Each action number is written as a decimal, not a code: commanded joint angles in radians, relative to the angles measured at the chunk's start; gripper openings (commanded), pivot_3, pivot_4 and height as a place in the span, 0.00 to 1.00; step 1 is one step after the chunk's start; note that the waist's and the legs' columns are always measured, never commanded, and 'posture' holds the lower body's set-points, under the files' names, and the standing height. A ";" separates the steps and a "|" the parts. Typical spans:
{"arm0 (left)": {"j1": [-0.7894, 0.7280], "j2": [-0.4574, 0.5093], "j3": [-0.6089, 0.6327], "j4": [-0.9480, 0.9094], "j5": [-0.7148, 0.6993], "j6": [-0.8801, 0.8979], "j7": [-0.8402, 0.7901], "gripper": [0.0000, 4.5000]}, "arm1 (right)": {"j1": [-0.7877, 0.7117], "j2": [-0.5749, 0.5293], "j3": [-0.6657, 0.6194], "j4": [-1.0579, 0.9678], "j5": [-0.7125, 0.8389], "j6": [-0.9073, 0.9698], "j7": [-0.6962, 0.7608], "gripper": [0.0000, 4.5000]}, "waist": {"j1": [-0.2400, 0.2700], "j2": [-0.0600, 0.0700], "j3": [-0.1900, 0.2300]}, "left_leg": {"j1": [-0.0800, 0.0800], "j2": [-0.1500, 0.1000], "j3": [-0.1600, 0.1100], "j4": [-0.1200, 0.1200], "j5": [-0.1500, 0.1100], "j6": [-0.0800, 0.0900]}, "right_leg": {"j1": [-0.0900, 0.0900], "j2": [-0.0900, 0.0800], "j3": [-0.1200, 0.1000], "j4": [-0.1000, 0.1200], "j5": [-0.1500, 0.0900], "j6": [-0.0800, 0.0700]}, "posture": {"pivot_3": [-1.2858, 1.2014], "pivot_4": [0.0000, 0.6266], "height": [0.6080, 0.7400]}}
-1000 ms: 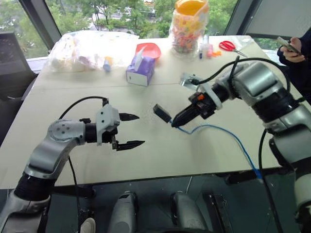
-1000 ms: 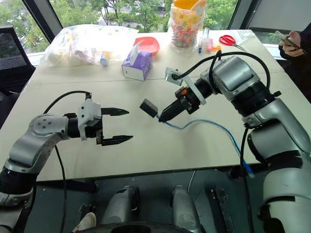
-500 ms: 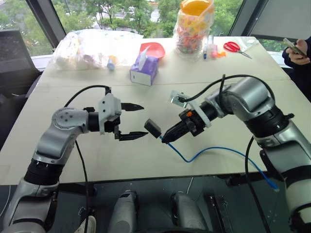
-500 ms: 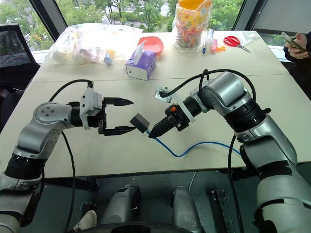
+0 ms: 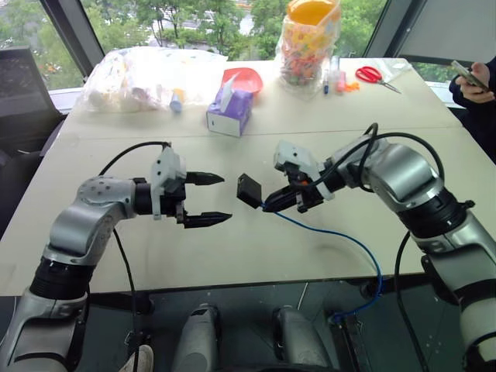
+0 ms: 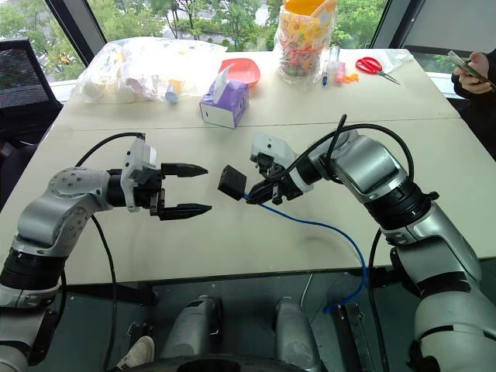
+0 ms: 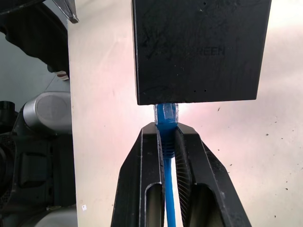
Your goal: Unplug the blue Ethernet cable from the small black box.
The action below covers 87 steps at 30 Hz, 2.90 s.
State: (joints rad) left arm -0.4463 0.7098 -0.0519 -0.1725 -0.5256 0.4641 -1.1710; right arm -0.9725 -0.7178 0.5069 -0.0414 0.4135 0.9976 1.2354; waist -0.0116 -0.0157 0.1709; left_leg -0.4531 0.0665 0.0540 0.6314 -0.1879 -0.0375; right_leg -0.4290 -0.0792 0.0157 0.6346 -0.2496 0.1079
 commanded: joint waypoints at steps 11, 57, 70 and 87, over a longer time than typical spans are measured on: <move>-0.010 0.014 0.000 -0.022 0.050 -0.068 -0.027 1.00 | -0.028 0.035 0.102 0.021 -0.254 -0.247 0.016 0.01 | 0.001 0.000 0.000 | 0.000 0.000 0.000 0.000 0.000 0.000 | 0.000 0.000 0.000 0.000 0.000 0.000 | 0.52 0.24 0.96; 0.005 -0.057 -0.025 -0.067 0.072 -0.365 -0.161 1.00 | -0.235 0.011 0.116 0.089 0.162 0.402 0.352 0.01 | -0.001 0.000 0.000 | 0.000 0.000 0.000 0.000 0.000 0.000 | 0.000 0.000 0.000 0.000 0.000 0.000 | 0.52 0.24 0.96; 0.069 -0.044 -0.014 -0.144 0.041 -0.335 -0.140 1.00 | -0.279 0.039 0.218 0.305 0.099 0.277 0.379 0.01 | -0.001 0.000 0.000 | 0.000 0.000 0.000 0.000 0.000 0.000 | 0.000 0.000 0.000 0.001 0.000 0.000 | 0.52 0.24 0.96; 0.047 -0.058 -0.053 -0.099 0.071 -0.399 -0.160 1.00 | -0.368 -0.055 0.346 0.153 0.363 0.263 0.379 0.01 | -0.002 0.000 0.000 | 0.000 0.000 0.000 0.000 0.000 0.000 | 0.000 0.000 0.000 0.001 0.000 0.000 | 0.52 0.24 0.96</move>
State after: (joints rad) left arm -0.3782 0.6539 -0.1056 -0.2590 -0.4500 0.0846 -1.3273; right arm -1.3014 -0.7632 0.8539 0.1481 0.7384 1.2617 1.6003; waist -0.0136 -0.0155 0.1710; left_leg -0.4532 0.0667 0.0537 0.6317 -0.1879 -0.0375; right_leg -0.4295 -0.0791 0.0157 0.6354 -0.2497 0.1076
